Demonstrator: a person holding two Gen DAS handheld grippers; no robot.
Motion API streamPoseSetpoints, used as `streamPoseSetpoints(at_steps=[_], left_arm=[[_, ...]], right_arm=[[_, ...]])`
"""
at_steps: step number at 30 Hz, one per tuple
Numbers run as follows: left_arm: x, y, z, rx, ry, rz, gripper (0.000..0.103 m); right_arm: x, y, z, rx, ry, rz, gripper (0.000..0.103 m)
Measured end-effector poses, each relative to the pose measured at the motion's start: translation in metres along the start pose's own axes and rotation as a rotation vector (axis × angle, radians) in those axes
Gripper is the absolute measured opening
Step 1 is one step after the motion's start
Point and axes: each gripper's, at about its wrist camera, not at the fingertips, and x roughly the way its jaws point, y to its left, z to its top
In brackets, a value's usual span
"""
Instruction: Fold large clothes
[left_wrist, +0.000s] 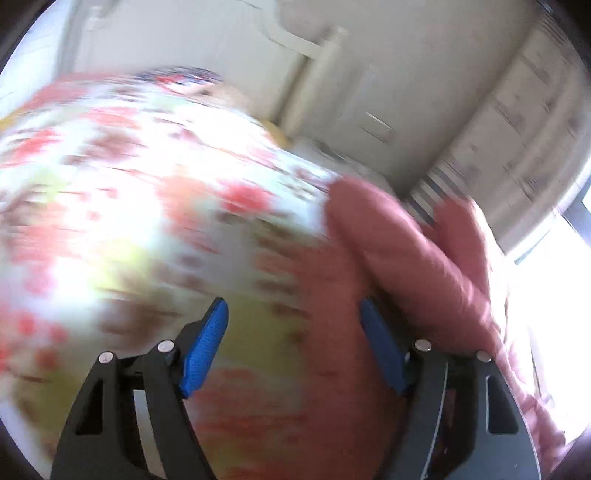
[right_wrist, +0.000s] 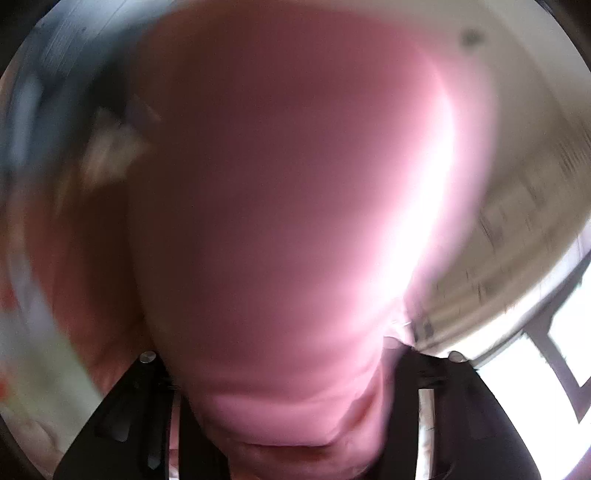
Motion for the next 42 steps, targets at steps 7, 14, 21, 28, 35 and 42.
streamPoseSetpoints(at_steps=[7, 14, 21, 28, 35, 42], left_arm=[[-0.065, -0.028, 0.031, 0.097, -0.108, -0.111, 0.089], [-0.025, -0.214, 0.049, 0.616, 0.078, -0.279, 0.098], [0.095, -0.231, 0.012, 0.791, 0.216, -0.054, 0.101], [0.096, -0.17, 0.018, 0.638, 0.138, -0.095, 0.101], [0.094, -0.164, 0.017, 0.61, 0.08, -0.123, 0.101], [0.055, -0.175, 0.034, 0.651, 0.062, 0.049, 0.101]], right_arm=[[0.013, -0.003, -0.007, -0.004, 0.02, 0.001, 0.05], [0.009, 0.006, -0.018, -0.026, -0.003, -0.018, 0.052], [0.009, 0.015, -0.022, -0.043, -0.034, -0.053, 0.066], [-0.041, -0.031, -0.062, 0.06, -0.235, 0.233, 0.089], [-0.024, -0.153, -0.097, 0.702, -0.286, 0.643, 0.069], [-0.001, -0.074, -0.036, 0.448, -0.157, 0.65, 0.064]])
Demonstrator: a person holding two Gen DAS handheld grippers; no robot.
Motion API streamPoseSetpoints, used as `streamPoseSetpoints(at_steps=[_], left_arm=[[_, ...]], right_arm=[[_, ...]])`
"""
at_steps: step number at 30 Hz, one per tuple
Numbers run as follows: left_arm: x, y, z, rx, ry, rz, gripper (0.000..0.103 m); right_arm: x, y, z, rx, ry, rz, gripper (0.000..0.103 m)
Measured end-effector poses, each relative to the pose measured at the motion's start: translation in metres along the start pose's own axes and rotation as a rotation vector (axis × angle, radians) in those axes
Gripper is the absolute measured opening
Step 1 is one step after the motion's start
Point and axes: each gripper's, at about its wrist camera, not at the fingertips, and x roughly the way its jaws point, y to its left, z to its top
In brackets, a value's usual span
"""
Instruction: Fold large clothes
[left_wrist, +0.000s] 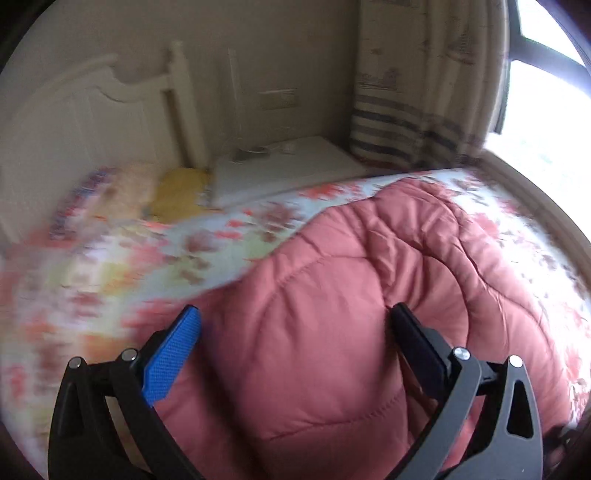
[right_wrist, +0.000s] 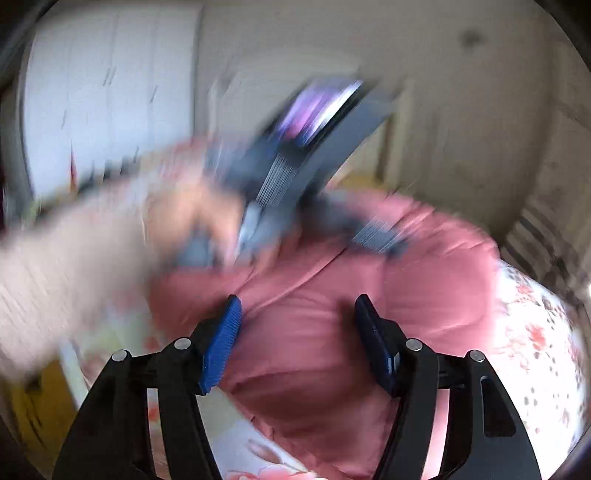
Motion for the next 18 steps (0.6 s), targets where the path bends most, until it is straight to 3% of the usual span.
streamPoseSetpoints(at_steps=[2, 6, 9, 11, 12, 13, 16, 18], left_arm=[[-0.031, 0.003, 0.014, -0.045, -0.005, 0.055, 0.101], [-0.069, -0.008, 0.027, -0.115, -0.087, -0.089, 0.101], [-0.044, -0.023, 0.014, -0.122, -0.072, -0.075, 0.101], [-0.002, -0.022, -0.004, -0.135, 0.024, -0.061, 0.101], [0.017, -0.021, -0.014, -0.131, 0.043, -0.044, 0.101], [0.024, -0.017, -0.023, -0.129, 0.002, -0.044, 0.101], [0.018, -0.008, -0.027, -0.176, -0.031, -0.003, 0.101], [0.015, -0.011, -0.033, -0.177, -0.068, 0.037, 0.101]], right_arm=[[0.005, 0.003, 0.003, -0.022, 0.0, -0.02, 0.064], [0.012, 0.006, 0.008, -0.037, 0.012, -0.027, 0.064], [0.021, 0.009, 0.011, -0.034, -0.004, -0.038, 0.064], [0.012, 0.011, 0.003, -0.036, -0.015, -0.034, 0.064], [0.006, 0.009, 0.001, -0.036, -0.027, -0.021, 0.064], [-0.003, 0.009, -0.002, -0.049, -0.043, 0.007, 0.064], [-0.027, 0.012, -0.007, -0.1, -0.074, 0.093, 0.063], [-0.055, -0.015, -0.009, -0.016, -0.164, 0.23, 0.061]])
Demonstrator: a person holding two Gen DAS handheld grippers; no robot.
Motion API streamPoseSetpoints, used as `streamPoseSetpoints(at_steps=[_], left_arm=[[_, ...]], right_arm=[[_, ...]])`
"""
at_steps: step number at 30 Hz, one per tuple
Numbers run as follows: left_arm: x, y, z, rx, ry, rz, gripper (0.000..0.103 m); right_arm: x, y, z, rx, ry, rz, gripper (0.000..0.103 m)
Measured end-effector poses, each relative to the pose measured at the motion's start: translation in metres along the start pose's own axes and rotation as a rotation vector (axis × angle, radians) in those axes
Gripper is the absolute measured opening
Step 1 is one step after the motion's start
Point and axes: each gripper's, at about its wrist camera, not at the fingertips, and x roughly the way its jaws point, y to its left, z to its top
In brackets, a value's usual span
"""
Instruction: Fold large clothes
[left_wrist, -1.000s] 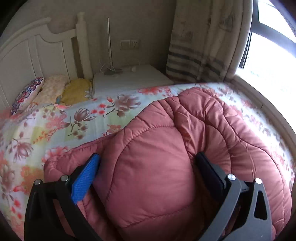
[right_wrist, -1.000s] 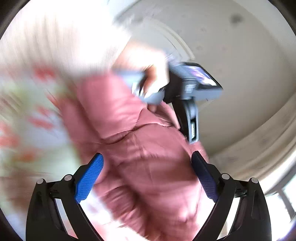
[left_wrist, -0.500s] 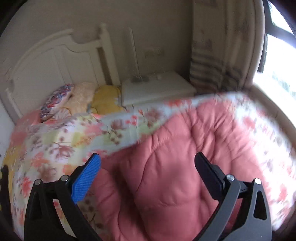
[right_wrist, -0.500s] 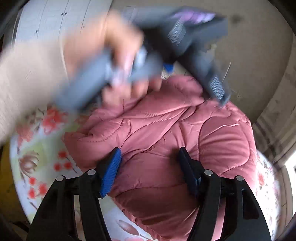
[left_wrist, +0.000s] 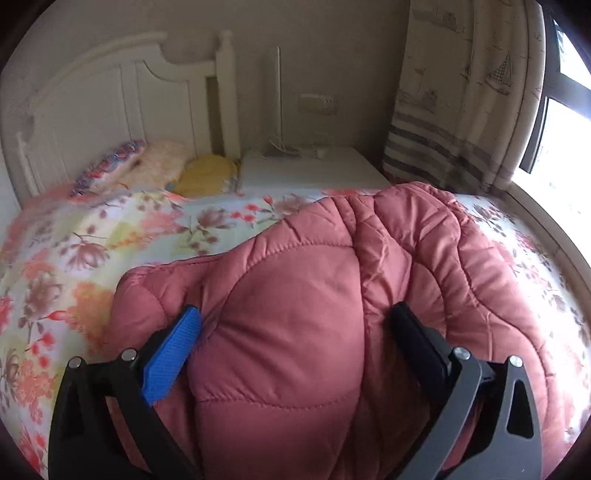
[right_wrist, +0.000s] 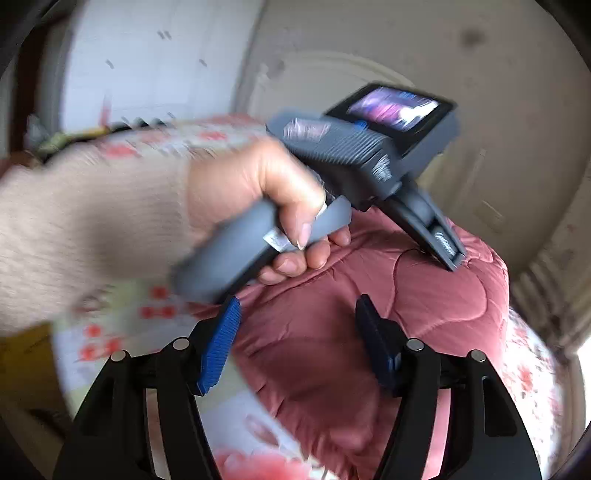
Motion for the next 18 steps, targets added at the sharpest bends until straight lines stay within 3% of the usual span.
streamPoseSetpoints(at_steps=[2, 6, 9, 12, 18], left_arm=[[-0.003, 0.002, -0.004, -0.026, -0.027, -0.001, 0.101], [-0.003, 0.014, -0.005, -0.086, -0.034, -0.033, 0.101], [-0.001, 0.023, -0.005, -0.121, -0.02, -0.07, 0.101], [0.0, 0.027, -0.007, -0.16, -0.014, -0.099, 0.101], [-0.002, 0.029, -0.01, -0.175, -0.022, -0.093, 0.101]], right_arm=[[-0.027, -0.03, 0.006, 0.104, -0.106, 0.03, 0.06], [-0.049, -0.115, 0.022, 0.267, -0.207, -0.118, 0.06], [-0.029, -0.178, 0.034, 0.386, -0.161, -0.228, 0.058], [0.004, -0.221, 0.048, 0.481, -0.121, -0.216, 0.047], [0.083, -0.226, 0.062, 0.428, 0.011, -0.211, 0.043]])
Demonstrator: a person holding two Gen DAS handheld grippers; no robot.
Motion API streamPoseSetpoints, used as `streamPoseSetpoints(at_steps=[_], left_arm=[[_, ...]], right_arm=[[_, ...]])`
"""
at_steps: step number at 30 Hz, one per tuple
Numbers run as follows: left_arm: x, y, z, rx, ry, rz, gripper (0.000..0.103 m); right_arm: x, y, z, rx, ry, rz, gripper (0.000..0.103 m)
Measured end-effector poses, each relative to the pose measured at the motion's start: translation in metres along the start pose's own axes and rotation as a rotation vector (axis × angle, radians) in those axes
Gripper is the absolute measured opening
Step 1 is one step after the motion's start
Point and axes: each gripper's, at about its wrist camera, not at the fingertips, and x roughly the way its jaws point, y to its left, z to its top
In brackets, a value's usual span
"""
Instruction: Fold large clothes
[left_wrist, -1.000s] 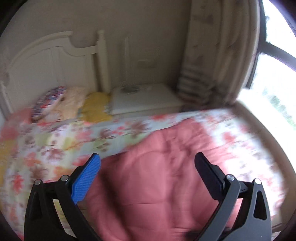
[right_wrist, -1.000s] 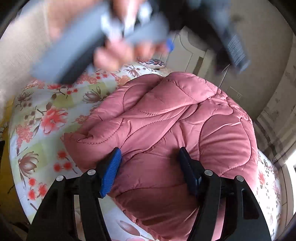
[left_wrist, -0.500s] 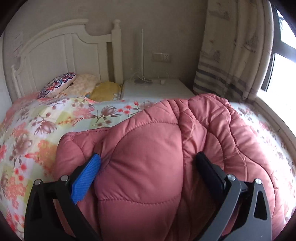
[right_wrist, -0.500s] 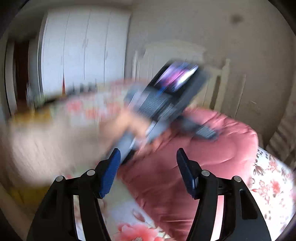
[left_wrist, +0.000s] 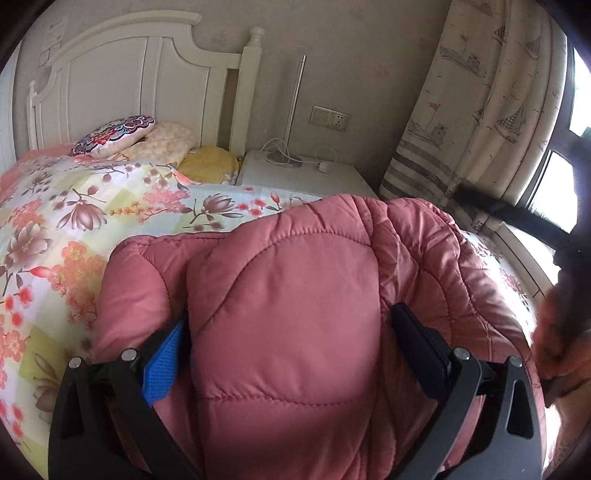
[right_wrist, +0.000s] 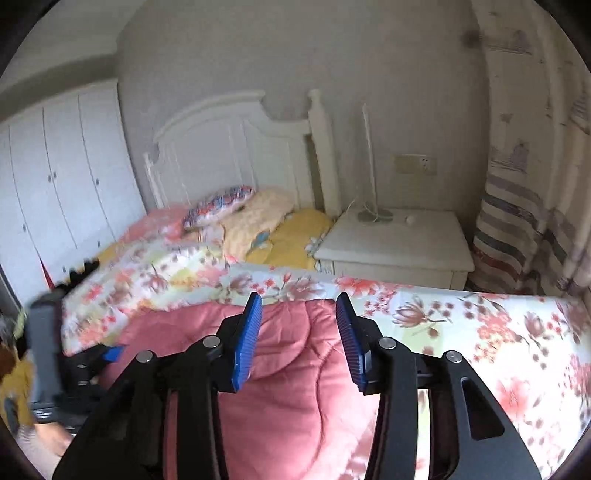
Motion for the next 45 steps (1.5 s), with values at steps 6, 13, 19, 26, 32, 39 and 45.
streamPoseSetpoints(at_steps=[6, 13, 19, 26, 32, 39, 45], left_arm=[[0.001, 0.003, 0.0, -0.019, 0.011, 0.024, 0.101], [-0.004, 0.004, -0.002, -0.025, -0.008, 0.021, 0.101], [-0.003, 0.007, -0.002, -0.032, -0.013, 0.017, 0.101], [-0.002, 0.007, -0.001, -0.034, -0.007, 0.019, 0.101], [-0.003, 0.01, -0.002, -0.043, -0.012, 0.015, 0.101], [-0.001, 0.009, -0.003, -0.034, -0.004, 0.024, 0.101], [-0.003, 0.009, -0.006, -0.038, -0.007, 0.04, 0.101]], right_arm=[[0.089, 0.001, -0.047, -0.044, 0.301, -0.019, 0.043], [0.068, 0.01, -0.019, -0.115, 0.271, -0.095, 0.046], [0.074, -0.002, -0.004, -0.06, 0.226, -0.139, 0.048], [0.095, -0.002, -0.036, -0.066, 0.329, -0.158, 0.054], [0.004, 0.018, -0.025, -0.044, 0.131, -0.151, 0.056], [-0.024, 0.075, -0.094, -0.245, 0.154, -0.121, 0.075], [-0.067, 0.091, -0.087, -0.232, 0.072, -0.146, 0.075]])
